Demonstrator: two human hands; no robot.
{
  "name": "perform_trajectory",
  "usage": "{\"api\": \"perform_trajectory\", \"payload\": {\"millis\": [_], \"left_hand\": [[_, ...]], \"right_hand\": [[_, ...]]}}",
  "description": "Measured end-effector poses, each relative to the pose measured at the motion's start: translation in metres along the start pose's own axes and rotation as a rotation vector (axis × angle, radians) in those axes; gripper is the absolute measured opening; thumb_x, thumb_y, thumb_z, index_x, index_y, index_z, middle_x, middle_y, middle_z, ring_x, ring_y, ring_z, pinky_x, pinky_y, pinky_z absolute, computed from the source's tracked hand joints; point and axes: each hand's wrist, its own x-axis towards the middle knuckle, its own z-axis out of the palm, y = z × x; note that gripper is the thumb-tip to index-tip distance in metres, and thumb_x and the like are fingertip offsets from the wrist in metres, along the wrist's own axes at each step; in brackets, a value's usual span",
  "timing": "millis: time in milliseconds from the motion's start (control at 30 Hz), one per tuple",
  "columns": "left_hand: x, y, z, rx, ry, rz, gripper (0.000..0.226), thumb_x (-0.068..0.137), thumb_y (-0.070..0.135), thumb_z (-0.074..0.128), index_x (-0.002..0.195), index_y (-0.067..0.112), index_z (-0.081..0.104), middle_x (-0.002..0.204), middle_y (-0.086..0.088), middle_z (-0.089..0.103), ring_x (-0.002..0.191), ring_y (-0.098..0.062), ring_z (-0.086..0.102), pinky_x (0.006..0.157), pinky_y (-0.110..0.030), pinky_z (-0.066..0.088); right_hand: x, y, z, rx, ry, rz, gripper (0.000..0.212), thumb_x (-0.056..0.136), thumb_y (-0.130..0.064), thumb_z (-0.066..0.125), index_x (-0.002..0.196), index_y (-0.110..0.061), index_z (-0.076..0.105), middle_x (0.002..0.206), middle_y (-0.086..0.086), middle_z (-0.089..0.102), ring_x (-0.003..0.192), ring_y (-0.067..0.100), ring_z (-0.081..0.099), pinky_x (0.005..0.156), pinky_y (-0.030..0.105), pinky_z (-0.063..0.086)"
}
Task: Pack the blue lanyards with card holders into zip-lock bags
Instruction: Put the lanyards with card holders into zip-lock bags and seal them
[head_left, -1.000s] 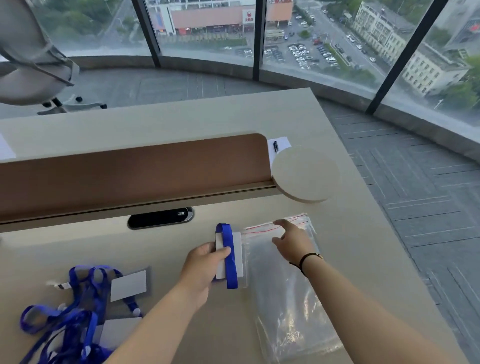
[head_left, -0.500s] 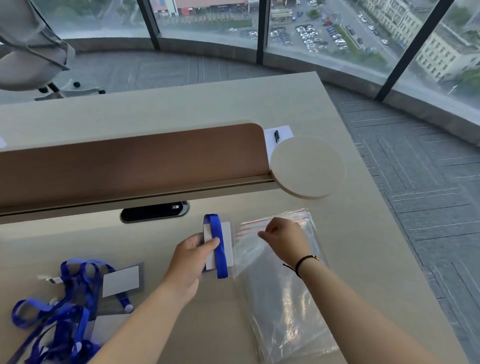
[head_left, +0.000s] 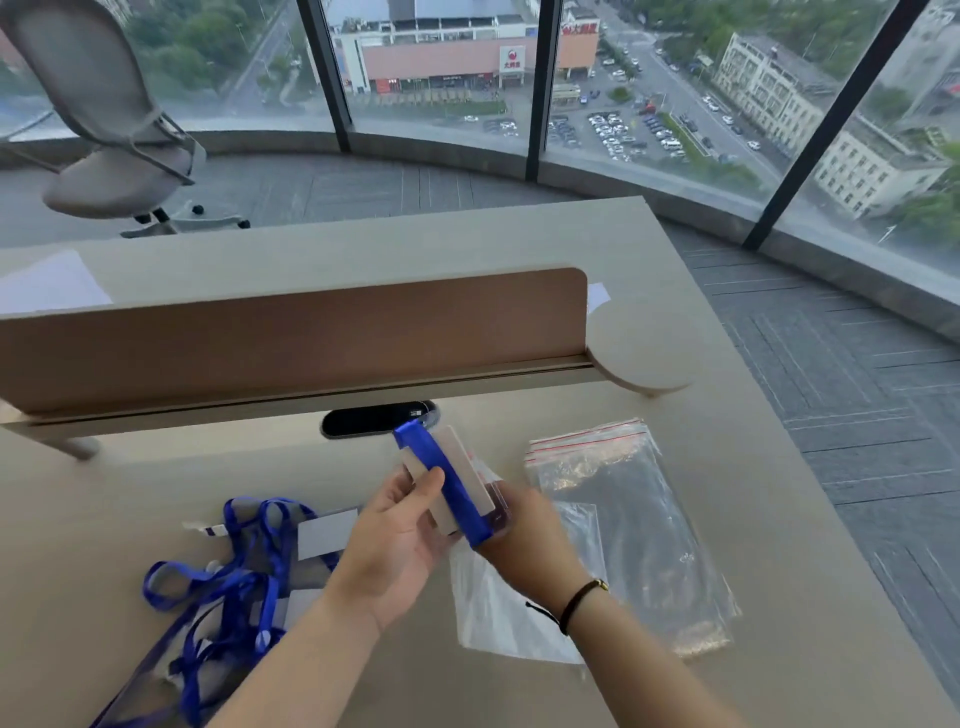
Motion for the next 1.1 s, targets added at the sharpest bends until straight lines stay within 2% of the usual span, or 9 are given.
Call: {"api": "perform_trajectory", "payload": {"millis": [133,400,500,567,667,767,900,1000,1100], "left_hand": [[-0.037,0.015,-0.030,-0.003,0.080,0.065,0.031,0.103,0.013,0.048,0.131,0.002,0.057,0.128,-0.025,0.066,0.120,-0.043,0.061,0.104,-0.057,0.048],[-0.087,0.041,-0.082,0.181,0.251,0.212,0.019,0.102,0.017,0.054,0.118,0.010,0.062,0.107,-0.016,0.075,0.098,-0.035,0.073,0.087,-0.059,0.058],[-0.098,0.045,-0.096,0.434,0.290,0.308,0.011,0.099,0.012,0.056,0.105,0.014,0.064,0.088,-0.006,0.076,0.084,-0.024,0.073,0.075,-0.036,0.062],[-0.105,0.048,-0.103,0.577,0.235,0.339,0.014,0.098,0.007,0.055,0.102,0.017,0.064,0.084,-0.006,0.074,0.079,-0.023,0.071,0.067,-0.026,0.059],[-0.108,0.046,-0.113,0.810,0.113,0.315,0.011,0.098,0.014,0.055,0.100,0.023,0.061,0.083,-0.007,0.073,0.077,-0.027,0.068,0.073,-0.040,0.058],[-0.110,0.046,-0.118,0.975,0.082,0.331,0.009,0.100,0.020,0.053,0.095,0.026,0.058,0.076,0.002,0.068,0.065,-0.008,0.059,0.067,-0.029,0.052],[-0.107,0.051,-0.123,1.225,0.019,0.261,0.009,0.098,0.020,0.048,0.100,0.029,0.049,0.066,0.004,0.060,0.055,-0.006,0.049,0.058,-0.030,0.044],[-0.103,0.059,-0.122,1.528,-0.067,0.118,0.018,0.097,0.025,0.047,0.114,0.028,0.046,0.079,0.006,0.062,0.066,-0.010,0.057,0.059,-0.024,0.044],[-0.099,0.068,-0.120,1.658,-0.125,-0.022,0.030,0.095,0.040,0.050,0.120,0.024,0.056,0.104,0.003,0.070,0.085,-0.014,0.065,0.076,-0.030,0.056]], "right_hand": [[-0.031,-0.039,0.025,0.181,0.117,0.084,0.028,0.079,-0.002,0.068,0.085,-0.029,0.063,0.064,-0.004,0.057,0.051,0.007,0.051,0.050,0.020,0.048],[-0.074,-0.101,0.076,0.286,0.224,0.003,0.025,0.086,-0.002,0.065,0.101,-0.023,0.066,0.073,-0.008,0.066,0.057,0.018,0.070,0.063,0.033,0.060],[-0.080,-0.115,0.091,0.302,0.218,-0.011,0.029,0.089,-0.001,0.063,0.110,-0.020,0.065,0.078,-0.001,0.065,0.064,0.016,0.072,0.070,0.037,0.061],[-0.083,-0.122,0.096,0.300,0.229,-0.029,0.031,0.090,0.000,0.061,0.114,-0.019,0.063,0.082,-0.001,0.064,0.065,0.016,0.072,0.071,0.034,0.061],[-0.084,-0.130,0.101,0.334,0.236,-0.038,0.034,0.090,0.001,0.061,0.116,-0.021,0.062,0.085,-0.001,0.064,0.067,0.018,0.073,0.070,0.033,0.062],[-0.083,-0.133,0.103,0.329,0.247,-0.054,0.035,0.090,0.001,0.061,0.117,-0.021,0.063,0.084,-0.001,0.064,0.070,0.020,0.072,0.068,0.031,0.062],[-0.082,-0.132,0.103,0.331,0.234,-0.059,0.035,0.089,0.001,0.063,0.117,-0.021,0.063,0.084,0.001,0.064,0.070,0.023,0.071,0.065,0.028,0.061],[-0.083,-0.130,0.102,0.280,0.226,-0.087,0.035,0.087,-0.002,0.066,0.111,-0.027,0.065,0.086,0.000,0.066,0.066,0.019,0.070,0.064,0.028,0.061],[-0.086,-0.130,0.099,0.231,0.206,-0.123,0.035,0.086,-0.002,0.066,0.103,-0.032,0.066,0.086,-0.002,0.068,0.065,0.018,0.069,0.062,0.022,0.057]]}}
